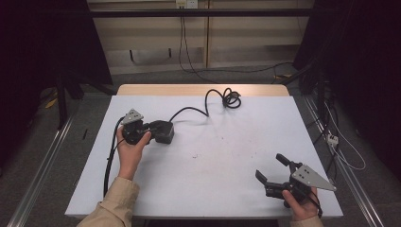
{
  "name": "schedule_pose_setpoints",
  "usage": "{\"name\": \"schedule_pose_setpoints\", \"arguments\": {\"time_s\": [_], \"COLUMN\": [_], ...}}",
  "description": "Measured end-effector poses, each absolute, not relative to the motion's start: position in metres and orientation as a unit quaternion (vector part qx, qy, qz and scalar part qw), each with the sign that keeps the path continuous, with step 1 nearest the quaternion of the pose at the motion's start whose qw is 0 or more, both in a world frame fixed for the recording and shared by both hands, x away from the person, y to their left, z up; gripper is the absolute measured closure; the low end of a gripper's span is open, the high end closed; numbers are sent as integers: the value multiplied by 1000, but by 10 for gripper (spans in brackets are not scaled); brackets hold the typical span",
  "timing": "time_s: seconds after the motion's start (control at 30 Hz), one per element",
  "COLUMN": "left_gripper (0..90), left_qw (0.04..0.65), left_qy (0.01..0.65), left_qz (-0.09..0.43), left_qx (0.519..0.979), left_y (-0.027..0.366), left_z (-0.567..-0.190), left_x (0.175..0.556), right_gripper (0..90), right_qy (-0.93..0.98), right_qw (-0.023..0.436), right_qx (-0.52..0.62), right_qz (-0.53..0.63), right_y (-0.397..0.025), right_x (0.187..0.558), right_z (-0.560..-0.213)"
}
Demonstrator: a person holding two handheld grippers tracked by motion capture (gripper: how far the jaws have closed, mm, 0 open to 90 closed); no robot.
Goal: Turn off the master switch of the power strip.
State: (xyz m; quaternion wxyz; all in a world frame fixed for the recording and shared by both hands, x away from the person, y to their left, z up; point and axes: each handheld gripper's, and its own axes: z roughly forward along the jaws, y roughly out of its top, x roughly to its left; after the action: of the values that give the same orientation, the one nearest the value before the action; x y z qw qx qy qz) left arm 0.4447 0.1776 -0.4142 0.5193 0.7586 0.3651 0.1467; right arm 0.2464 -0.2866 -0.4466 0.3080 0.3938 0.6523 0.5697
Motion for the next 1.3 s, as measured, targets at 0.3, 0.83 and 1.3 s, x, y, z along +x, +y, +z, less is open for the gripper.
{"name": "schedule_pose_setpoints", "arguments": {"time_s": [0.3,0.83,1.3], "left_gripper": [752,796,871], "left_qw": [516,507,499], "left_qy": [367,371,371], "left_qz": [146,152,149], "left_qx": [760,763,769], "left_y": [179,180,180], "left_z": [-415,-415,-416], "left_x": [448,449,450], "right_gripper": [45,45,46], "right_qy": [652,654,654], "right_qw": [306,307,308], "right_qx": [392,390,390], "right_qz": [572,571,571], "right_y": [-286,-286,-286], "right_x": [246,246,246], "right_z": [-446,-446,-446]}}
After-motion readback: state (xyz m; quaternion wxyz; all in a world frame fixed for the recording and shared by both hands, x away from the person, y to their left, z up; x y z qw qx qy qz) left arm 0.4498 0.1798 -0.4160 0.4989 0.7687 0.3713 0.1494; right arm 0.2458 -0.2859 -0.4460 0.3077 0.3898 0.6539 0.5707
